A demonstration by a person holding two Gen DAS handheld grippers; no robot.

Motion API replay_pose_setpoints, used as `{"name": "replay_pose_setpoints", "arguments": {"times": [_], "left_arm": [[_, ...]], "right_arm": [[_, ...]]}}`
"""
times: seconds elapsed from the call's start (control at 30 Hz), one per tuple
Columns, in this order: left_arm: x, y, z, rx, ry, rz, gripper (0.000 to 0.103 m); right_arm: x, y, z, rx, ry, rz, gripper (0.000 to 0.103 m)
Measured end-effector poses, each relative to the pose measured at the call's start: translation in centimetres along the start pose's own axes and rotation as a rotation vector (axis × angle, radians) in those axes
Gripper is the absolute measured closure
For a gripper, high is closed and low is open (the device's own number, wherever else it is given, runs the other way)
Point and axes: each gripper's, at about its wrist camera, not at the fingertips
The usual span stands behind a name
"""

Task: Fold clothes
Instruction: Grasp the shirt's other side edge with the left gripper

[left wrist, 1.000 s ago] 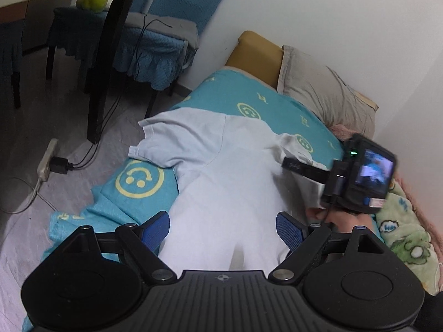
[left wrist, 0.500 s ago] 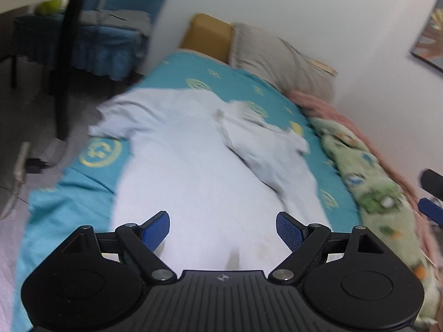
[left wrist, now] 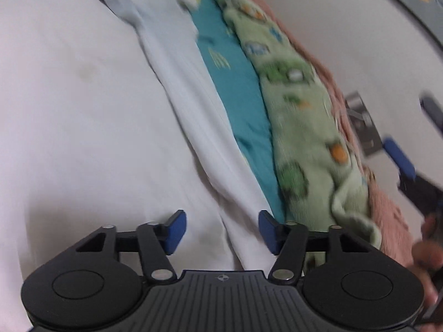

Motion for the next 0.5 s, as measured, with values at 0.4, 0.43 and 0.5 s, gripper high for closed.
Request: {"name": "replay_pose_setpoints", "arguments": {"times": [0.4, 0.43, 0.5], "left_arm": [[-1.5, -1.8, -4.8, -0.084, 0.074, -0.059, 0.102], [-1.5, -1.9, -4.5, -0.081, 0.065, -0.064, 0.102], [-1.2, -2.4, -2.7, -0.080, 0.038, -0.064, 0.102]], "right_arm": [[0.3, -4.2, -2.8, 0.000, 0.065, -0.125, 0.013], [0.4, -4.2, -2.9, 0.002, 0.065, -0.128, 0.013], [0.5, -4.3, -2.9, 0.006, 0.062, -0.132, 0.013]]}}
Point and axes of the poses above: each gripper's, at about its wrist camera, not at the fingertips, and z roughly against the way its jaws point, y to its left, x to its top, and after that the axes turned 11 degrees about -z, right-handed
